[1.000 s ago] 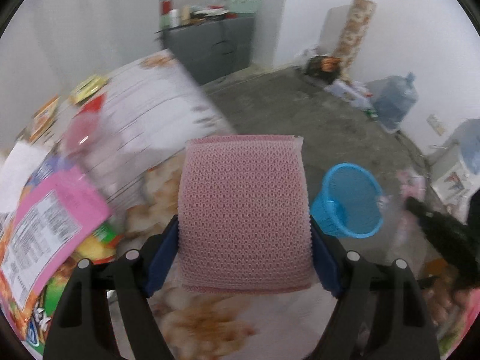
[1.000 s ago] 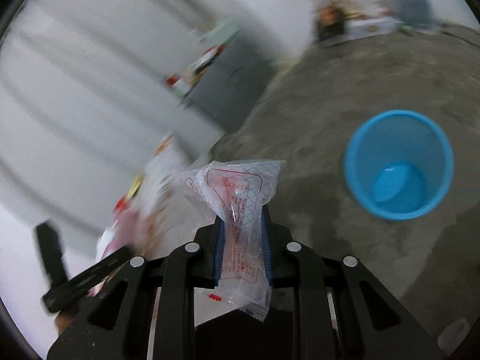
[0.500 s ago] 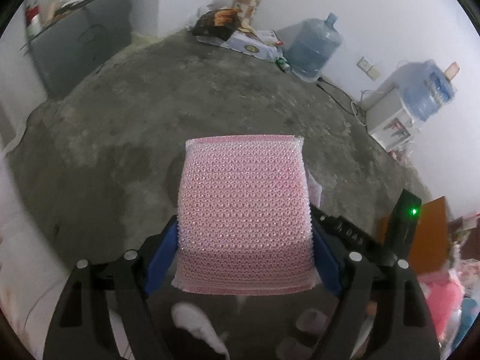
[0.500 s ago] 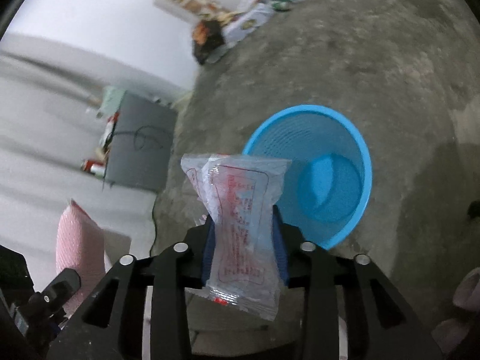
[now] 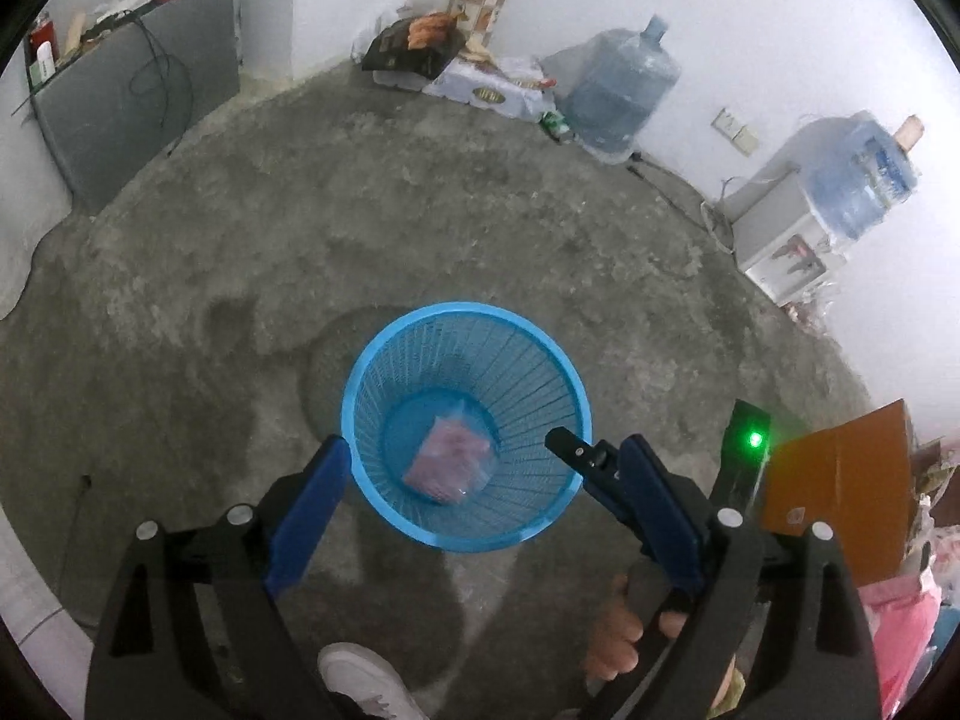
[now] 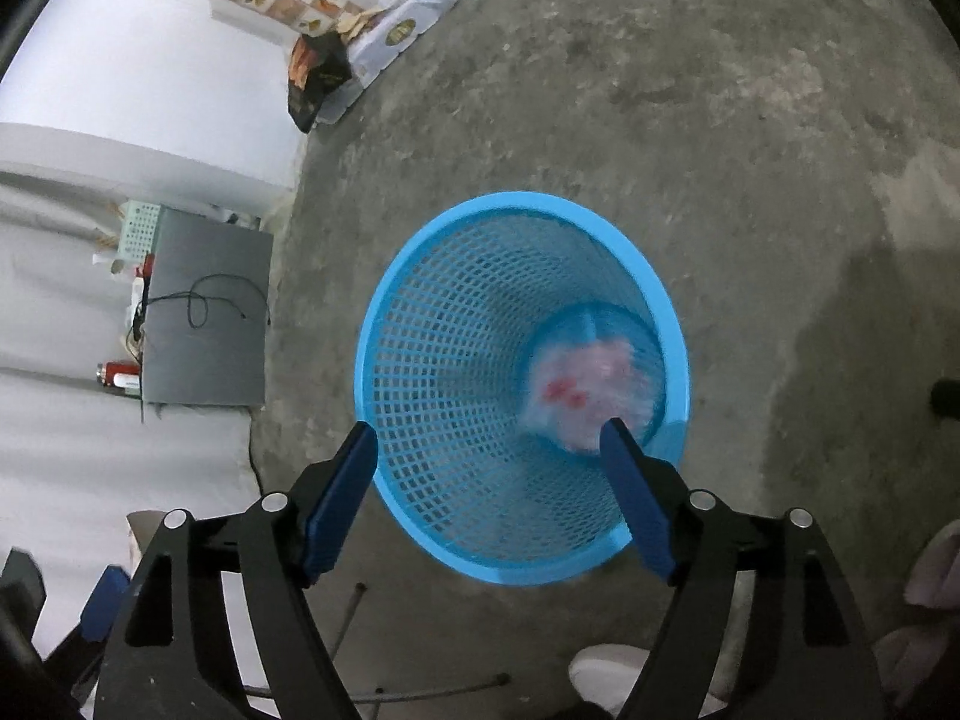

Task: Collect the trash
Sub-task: 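Carry both items over the blue wastebasket and open both tools to drop them, then move both open tools back over the table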

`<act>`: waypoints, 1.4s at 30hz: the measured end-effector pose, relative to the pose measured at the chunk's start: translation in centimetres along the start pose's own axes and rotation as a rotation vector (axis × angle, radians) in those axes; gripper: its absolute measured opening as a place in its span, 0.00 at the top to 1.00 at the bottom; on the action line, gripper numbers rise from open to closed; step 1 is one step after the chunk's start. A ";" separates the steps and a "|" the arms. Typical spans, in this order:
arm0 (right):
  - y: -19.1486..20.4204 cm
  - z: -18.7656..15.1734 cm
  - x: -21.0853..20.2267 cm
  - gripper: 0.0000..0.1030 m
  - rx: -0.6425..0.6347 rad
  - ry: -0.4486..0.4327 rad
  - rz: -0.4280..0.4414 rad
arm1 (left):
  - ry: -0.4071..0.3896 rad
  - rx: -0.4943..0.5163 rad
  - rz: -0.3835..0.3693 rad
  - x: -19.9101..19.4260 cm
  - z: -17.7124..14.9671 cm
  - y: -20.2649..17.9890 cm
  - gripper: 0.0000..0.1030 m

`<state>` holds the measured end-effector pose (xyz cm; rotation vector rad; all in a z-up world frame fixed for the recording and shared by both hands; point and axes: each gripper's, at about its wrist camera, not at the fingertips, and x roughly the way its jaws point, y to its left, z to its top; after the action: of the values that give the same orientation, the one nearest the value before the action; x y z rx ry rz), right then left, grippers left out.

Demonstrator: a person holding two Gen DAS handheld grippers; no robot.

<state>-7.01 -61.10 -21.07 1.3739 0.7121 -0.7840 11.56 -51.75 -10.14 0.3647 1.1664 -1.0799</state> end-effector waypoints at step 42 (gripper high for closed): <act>23.2 -26.0 -19.7 0.08 -1.096 -0.352 0.113 | -0.580 -0.416 0.160 -38.9 -29.9 20.9 0.06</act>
<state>1.23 -33.04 6.34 0.2670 0.6169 -0.3948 12.54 -0.81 5.81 -0.1750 0.7918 -0.7077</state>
